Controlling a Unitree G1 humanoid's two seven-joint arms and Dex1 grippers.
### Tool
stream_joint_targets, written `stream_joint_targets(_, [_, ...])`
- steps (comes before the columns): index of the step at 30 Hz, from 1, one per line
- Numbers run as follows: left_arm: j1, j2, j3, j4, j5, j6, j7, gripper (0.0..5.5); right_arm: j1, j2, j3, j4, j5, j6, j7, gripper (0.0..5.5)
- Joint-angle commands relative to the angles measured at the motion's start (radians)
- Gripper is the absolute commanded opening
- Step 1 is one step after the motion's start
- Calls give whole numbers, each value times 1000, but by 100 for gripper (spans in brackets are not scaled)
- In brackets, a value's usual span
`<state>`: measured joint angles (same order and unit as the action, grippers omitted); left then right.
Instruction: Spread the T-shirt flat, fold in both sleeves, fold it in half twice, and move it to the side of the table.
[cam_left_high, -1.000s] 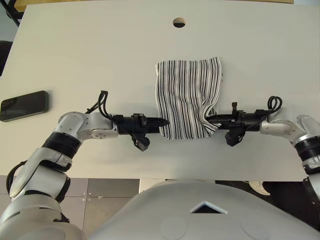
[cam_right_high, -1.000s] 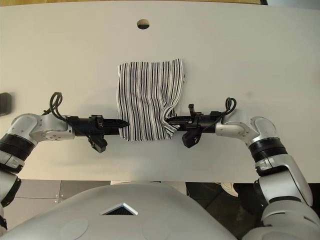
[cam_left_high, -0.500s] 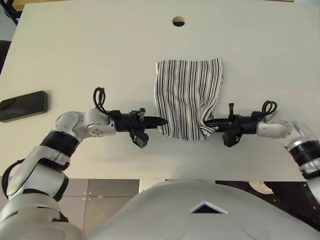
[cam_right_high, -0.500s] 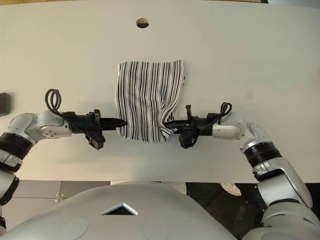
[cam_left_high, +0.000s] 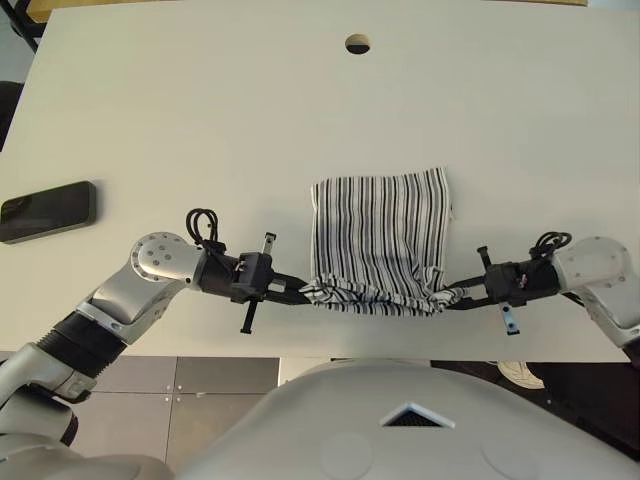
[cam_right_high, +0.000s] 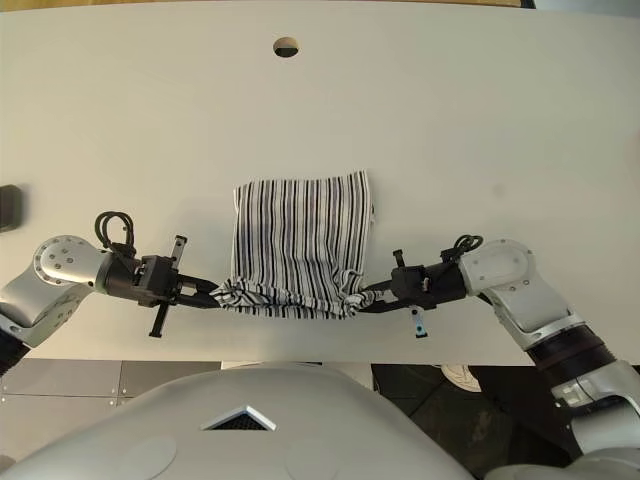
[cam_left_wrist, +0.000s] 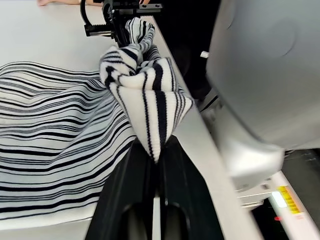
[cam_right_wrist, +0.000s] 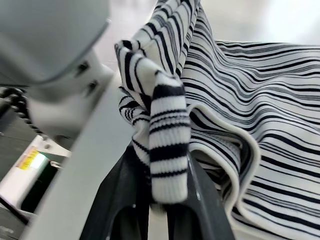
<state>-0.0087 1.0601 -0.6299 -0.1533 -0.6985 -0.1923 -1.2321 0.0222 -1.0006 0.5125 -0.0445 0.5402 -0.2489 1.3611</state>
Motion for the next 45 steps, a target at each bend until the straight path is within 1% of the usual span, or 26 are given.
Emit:
stream_joint_targets(1, [48,36,76,-95,-17,117,-54,10,24,-53,-90,-52,20,84,46,24])
stream_joint_targets(4, [54,-10,135,-106,-12,165,-54,10,38,-34,-157,-88,39,118,47,24])
stream_joint_targets(6, [40,-60,175,-77,-1,179,-45,10,25,5,-194,-99,49,135,29,24])
stream_joint_targets(12, [23,-172,272,37,51,194,-51,10,-12,98,-262,-106,33,169,1,24])
stream_joint_targets(15, [-3,-241,290,164,159,125,-39,10,-52,158,-276,-49,-23,141,-20,24])
stream_joint_targets(19, [-45,-340,339,292,212,84,-18,10,-98,227,-285,32,-87,114,-41,24])
stream_joint_targets(24, [-96,-429,374,432,287,7,-9,10,-151,299,-295,143,-148,68,-67,24])
stream_joint_targets(28, [-117,-469,407,486,310,0,-6,10,-180,338,-297,194,-187,48,-84,24])
stream_joint_targets(34, [-146,-494,428,552,380,-38,13,10,-210,378,-304,238,-225,55,-113,24])
stream_joint_targets(35, [-151,-492,431,561,395,-47,15,33,-219,385,-305,248,-233,66,-126,61])
stream_joint_targets(37, [-171,-490,446,586,416,-54,30,51,-234,397,-308,283,-261,71,-157,83])
stream_joint_targets(38, [-182,-492,455,600,418,-48,37,72,-237,401,-308,302,-275,67,-168,107])
stream_joint_targets(40, [-199,-504,477,629,407,-1,47,107,-243,407,-313,335,-296,74,-193,149])
stream_joint_targets(45, [-258,-530,528,706,396,121,103,175,-290,424,-343,407,-321,173,-289,229])
